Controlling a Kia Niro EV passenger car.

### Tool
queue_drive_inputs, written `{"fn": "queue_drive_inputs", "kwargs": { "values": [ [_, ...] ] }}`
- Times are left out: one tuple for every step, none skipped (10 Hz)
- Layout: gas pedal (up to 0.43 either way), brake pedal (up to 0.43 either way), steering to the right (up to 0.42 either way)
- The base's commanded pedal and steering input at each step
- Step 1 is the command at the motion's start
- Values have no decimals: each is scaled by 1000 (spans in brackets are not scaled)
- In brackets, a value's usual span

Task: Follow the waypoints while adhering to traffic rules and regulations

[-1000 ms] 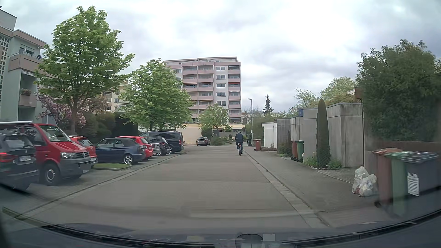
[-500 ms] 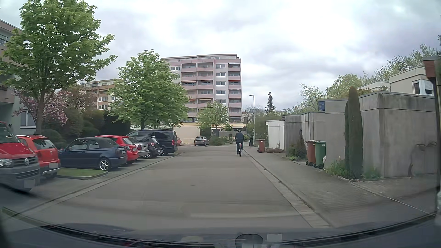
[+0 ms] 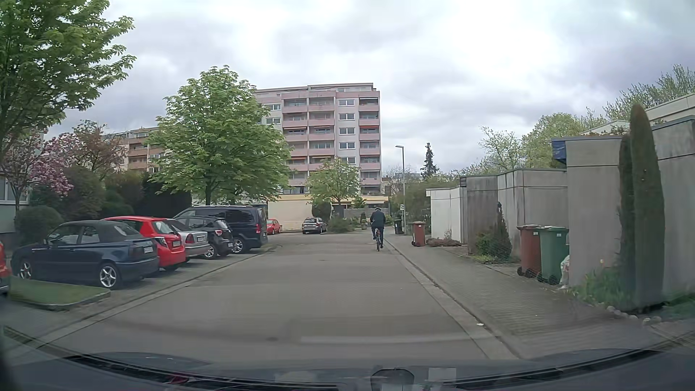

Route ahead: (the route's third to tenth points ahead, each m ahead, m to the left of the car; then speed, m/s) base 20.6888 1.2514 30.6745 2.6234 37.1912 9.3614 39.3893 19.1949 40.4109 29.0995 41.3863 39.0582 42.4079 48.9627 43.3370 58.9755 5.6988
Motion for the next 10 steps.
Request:
{"fn": "queue_drive_inputs", "kwargs": {
  "values": [
    [0,0,-1],
    [0,0,-1],
    [0,0,-1],
    [0,0,-2],
    [0,0,-1],
    [0,0,-1],
    [0,0,-1],
    [0,0,0],
    [0,0,-2],
    [0,0,-2]
  ]
}}
